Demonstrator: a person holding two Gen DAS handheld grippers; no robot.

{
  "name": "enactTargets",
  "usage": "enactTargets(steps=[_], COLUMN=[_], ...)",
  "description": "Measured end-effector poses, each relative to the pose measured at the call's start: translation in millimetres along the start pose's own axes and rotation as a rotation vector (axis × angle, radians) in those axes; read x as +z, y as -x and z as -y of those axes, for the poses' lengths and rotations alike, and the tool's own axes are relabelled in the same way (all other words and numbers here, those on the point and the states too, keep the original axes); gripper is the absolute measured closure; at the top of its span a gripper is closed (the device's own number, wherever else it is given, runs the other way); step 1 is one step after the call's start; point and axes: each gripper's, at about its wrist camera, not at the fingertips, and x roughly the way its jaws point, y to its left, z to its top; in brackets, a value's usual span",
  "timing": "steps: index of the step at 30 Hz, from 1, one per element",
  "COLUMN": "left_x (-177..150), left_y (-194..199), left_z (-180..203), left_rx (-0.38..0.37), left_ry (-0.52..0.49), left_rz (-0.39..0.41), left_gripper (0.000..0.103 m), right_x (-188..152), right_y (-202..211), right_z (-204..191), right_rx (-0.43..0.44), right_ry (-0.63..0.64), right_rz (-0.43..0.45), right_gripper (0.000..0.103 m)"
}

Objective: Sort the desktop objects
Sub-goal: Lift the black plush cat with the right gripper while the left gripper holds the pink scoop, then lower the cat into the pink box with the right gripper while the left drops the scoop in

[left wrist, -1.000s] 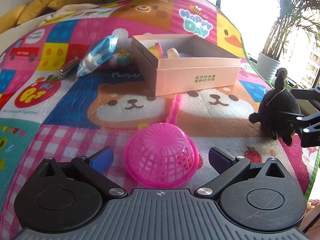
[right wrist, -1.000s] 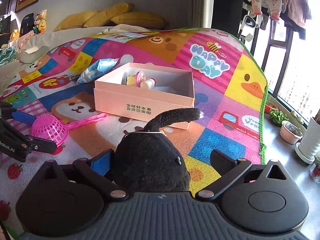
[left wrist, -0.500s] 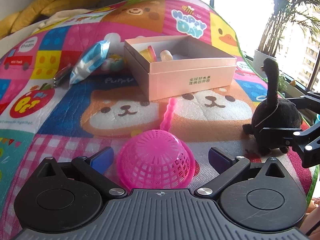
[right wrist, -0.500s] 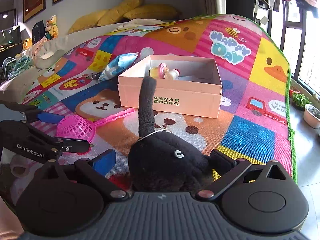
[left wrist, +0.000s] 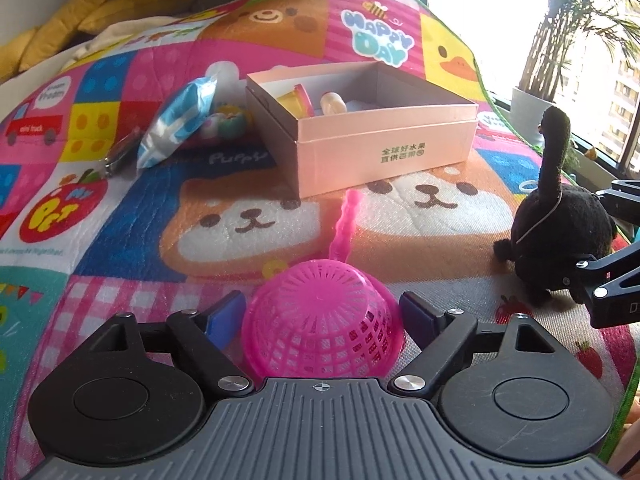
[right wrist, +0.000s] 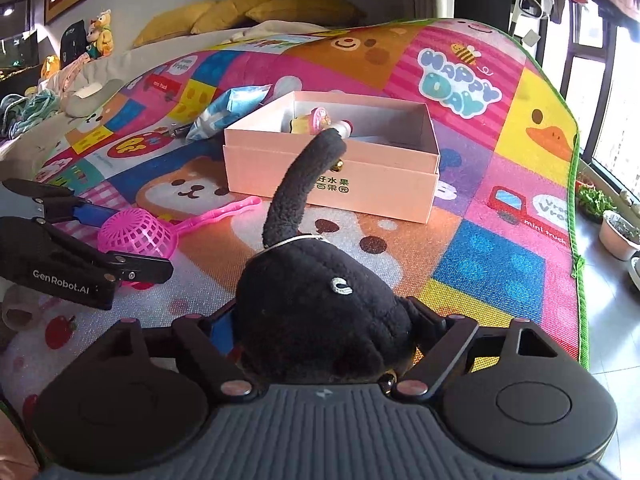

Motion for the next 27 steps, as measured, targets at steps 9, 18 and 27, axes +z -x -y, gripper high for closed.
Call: enactTargets(steps=[9, 18, 27], left_x=[-2.9, 14.9, 28.1], left_y=[18.1, 57.1, 96.3], left_z=[6.7, 19.3, 11.2], left_rx=[-0.030, -0.025, 0.015], left_ry=[-0.018, -0.056, -0.063], left_rz=[0.022, 0.148, 0.253], left_gripper=[0.015, 0.015, 0.015], right_x=[3.0, 20.1, 38.2], right_y=[1.7, 30.8, 73.7], right_z=[-1.2, -7.4, -9.0], right_rx=[-0.010, -0.040, -0.103], right_ry=[0.012, 0.056, 0.105], right_rz=[0.006, 0.090, 0.193], right_gripper=[0.024, 0.024, 0.024])
